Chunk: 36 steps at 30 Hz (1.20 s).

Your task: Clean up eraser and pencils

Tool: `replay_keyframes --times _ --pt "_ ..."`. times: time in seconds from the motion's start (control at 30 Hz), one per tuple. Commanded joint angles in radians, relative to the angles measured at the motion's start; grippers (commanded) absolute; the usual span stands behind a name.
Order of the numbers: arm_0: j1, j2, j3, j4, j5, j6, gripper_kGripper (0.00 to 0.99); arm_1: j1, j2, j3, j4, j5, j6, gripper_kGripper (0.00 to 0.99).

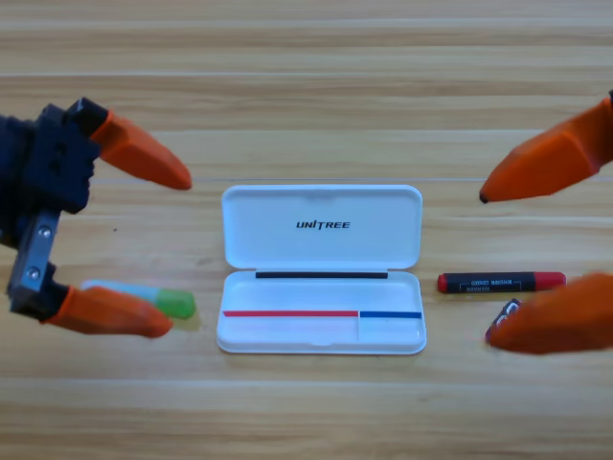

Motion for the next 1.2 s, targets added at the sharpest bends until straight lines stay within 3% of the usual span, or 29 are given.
replay_keyframes --times 0.03,0.17,0.23,0.37,0.4,0.63,0.8,1.0,1.2 --pt "-0.018 0.018 0.003 0.025 0.008 0.019 0.979 -0.07 0.042 0.03 0.024 -0.027 0.069 0.99" --pt "-0.018 0.022 -0.023 0.073 0.055 0.054 0.98 -0.158 0.055 0.044 0.041 -0.088 0.139 0.989" --pt "-0.015 0.022 -0.052 0.111 0.135 0.086 0.98 -0.173 0.085 0.021 0.091 -0.148 0.17 0.986" --pt "0.029 0.032 -0.084 0.163 0.293 0.184 0.98 -0.178 0.167 -0.034 0.173 -0.385 0.345 0.983" --pt "0.054 0.036 -0.095 0.18 0.315 0.212 0.98 -0.182 0.182 -0.039 0.183 -0.408 0.374 0.982" --pt "0.276 0.17 -0.203 0.341 0.319 0.447 0.979 -0.225 0.286 0.019 0.196 -0.345 0.532 0.986" --pt "0.385 0.32 -0.195 0.416 0.302 0.586 0.986 -0.256 0.377 0.038 0.191 -0.323 0.771 0.989" --pt "0.43 0.469 -0.193 0.455 0.268 0.64 0.99 -0.285 0.486 0.047 0.147 -0.302 1.004 0.986" --pt "0.45 0.53 -0.195 0.455 0.224 0.651 0.989 -0.31 0.569 0.081 0.053 -0.293 1.098 0.966"
